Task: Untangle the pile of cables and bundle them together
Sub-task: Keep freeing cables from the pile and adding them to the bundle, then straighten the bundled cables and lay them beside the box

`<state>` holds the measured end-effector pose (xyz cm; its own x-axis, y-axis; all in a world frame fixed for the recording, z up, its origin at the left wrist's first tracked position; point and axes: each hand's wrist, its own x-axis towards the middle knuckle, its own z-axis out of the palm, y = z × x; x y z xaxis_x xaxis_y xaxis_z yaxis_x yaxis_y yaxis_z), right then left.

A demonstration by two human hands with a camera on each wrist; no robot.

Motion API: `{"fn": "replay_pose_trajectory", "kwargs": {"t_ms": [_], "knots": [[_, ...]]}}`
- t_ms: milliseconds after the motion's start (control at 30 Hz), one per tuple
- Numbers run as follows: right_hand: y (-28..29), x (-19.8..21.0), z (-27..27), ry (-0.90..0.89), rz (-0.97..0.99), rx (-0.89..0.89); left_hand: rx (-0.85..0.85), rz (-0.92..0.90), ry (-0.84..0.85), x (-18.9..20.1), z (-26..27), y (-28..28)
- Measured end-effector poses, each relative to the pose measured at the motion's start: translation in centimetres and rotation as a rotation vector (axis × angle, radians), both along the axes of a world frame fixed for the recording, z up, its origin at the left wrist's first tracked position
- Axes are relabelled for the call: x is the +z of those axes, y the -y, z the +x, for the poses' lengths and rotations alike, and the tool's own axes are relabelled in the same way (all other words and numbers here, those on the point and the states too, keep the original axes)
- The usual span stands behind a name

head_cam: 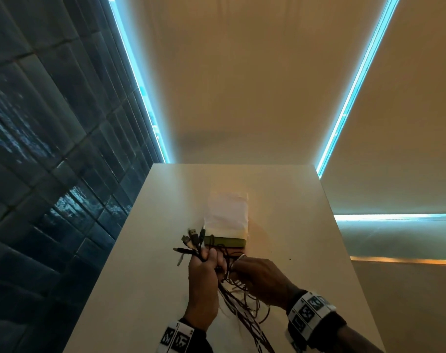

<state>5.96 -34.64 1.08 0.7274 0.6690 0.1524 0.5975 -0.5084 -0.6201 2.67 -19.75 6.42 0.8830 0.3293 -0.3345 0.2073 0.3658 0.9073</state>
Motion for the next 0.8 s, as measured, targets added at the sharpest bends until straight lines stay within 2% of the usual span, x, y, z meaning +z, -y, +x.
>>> {"fn": "replay_pose_trajectory", "kwargs": {"t_ms": [133, 233, 367, 467, 567, 667, 733, 767, 800], "knots": [[0.6, -1.1, 0.7, -0.022, -0.006, -0.023, -0.027, 0.007, 0.003, -0.1, -0.3, 0.0], [1.1, -1.6, 1.5, -0.110, 0.044, -0.053, -0.046, -0.029, 0.010, 0.3, -0.6, -0.4], [4.7, -4.2, 2.0, -0.322, 0.086, -0.276, -0.028, -0.097, 0.059, 1.3, -1.0, -2.4], [6.3, -4.3, 1.8, -0.424, 0.144, -0.405, -0.028, -0.151, 0.076, 1.7, -0.9, -3.9], [6.6, -4.4, 2.3, -0.427, 0.121, -0.528, -0.035, -0.217, 0.072, 1.6, -1.0, -4.3], [6.3, -4.5, 2.8, -0.473, 0.008, -0.527, -0.055, -0.229, 0.073, 1.8, -1.0, -4.0], [5.5, -2.9, 2.7, -0.386, -0.163, -0.487, -0.058, -0.214, 0.084, 2.0, -1.0, -3.8], [4.9, -1.5, 2.4, -0.316, -0.190, -0.464, -0.056, -0.209, 0.083, 2.1, -1.0, -3.7], [4.1, 0.0, 1.9, -0.265, -0.134, -0.418, -0.054, -0.205, 0.077, 2.2, -1.0, -3.7]]}}
